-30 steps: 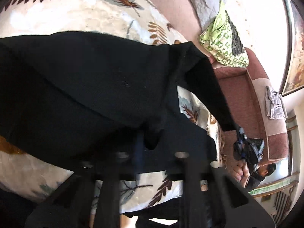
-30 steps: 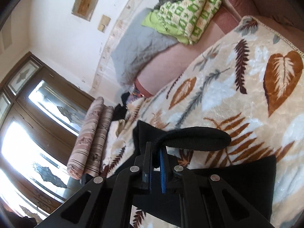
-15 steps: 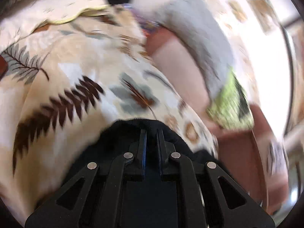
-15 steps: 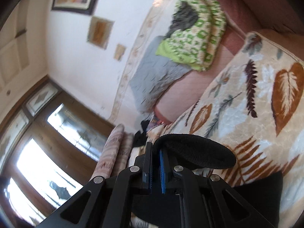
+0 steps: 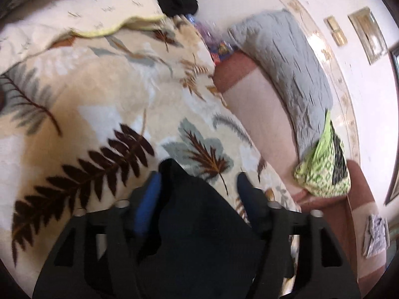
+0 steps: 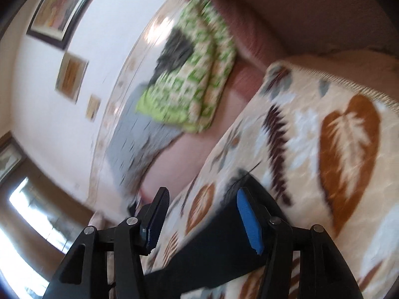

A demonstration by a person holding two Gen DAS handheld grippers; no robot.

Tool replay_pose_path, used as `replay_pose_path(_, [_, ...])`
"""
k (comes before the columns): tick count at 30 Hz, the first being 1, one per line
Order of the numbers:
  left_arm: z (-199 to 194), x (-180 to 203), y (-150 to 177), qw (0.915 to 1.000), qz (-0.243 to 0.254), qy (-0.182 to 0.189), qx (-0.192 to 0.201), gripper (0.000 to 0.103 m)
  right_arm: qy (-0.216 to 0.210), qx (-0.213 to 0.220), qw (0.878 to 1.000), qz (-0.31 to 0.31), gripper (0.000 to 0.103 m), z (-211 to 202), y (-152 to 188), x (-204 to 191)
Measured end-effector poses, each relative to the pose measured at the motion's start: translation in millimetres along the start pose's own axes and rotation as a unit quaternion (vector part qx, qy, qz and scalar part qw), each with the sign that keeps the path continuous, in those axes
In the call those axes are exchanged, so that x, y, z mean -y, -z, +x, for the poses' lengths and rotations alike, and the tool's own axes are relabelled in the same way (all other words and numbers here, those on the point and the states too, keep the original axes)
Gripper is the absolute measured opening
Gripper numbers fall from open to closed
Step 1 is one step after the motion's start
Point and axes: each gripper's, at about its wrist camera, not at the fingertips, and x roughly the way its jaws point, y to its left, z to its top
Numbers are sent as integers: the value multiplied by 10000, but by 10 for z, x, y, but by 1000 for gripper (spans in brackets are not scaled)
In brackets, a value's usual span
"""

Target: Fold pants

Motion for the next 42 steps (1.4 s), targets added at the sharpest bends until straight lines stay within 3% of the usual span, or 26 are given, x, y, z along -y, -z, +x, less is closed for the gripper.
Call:
replay_pose_path(3, [-11, -34, -1, 9999, -115, 43, -62, 74, 284, -140, 9995, 39, 55, -66, -73, 77])
replay_pose_path(6, [51, -32, 42, 9992, -189, 169, -316, 74, 691, -707, 9950, 124, 55, -29, -81, 232])
replay_pose_path(11, [144, 14, 161, 9971, -250, 229, -674, 74, 402, -1657, 9724, 1590, 55, 156, 114, 791])
replay_pose_path(14, [163, 96, 216, 9966, -116, 248, -779, 74, 536, -1901, 9686, 1513, 55, 279, 165, 820])
replay_pose_path(17, [198, 131, 268, 9954, -95, 223, -923, 74, 544, -1954, 9745, 957, 54, 394, 167, 657])
replay_pose_path(21, [258, 92, 347, 9934, -251, 157, -1111, 74, 949, -2011, 9725, 696, 42, 369, 201, 562])
replay_pose_path(24, [272, 61, 393, 9924, -373, 112, -1166, 74, 952, -1907, 9747, 668, 29, 286, 170, 584])
replay_pose_path(28, [234, 17, 426, 9912, -607, 139, -1168, 74, 974, -1837, 9712, 1167, 29, 230, 171, 731])
replay_pose_path(32, [236, 32, 445, 9921, -499, 103, -1143, 74, 832, -1423, 9598, 2271, 43, 32, 233, 931])
replay_pose_path(35, [273, 20, 444, 9922, -520, 80, -1127, 74, 675, -1301, 9655, 2154, 53, 54, 197, 823])
replay_pose_path(39, [312, 46, 450, 9930, -462, 67, -1080, 79, 519, -1621, 9618, 2144, 53, 315, 258, 775])
replay_pose_path(42, [323, 36, 439, 9929, -483, 89, -1079, 80, 546, -1583, 9638, 2076, 53, 368, 239, 750])
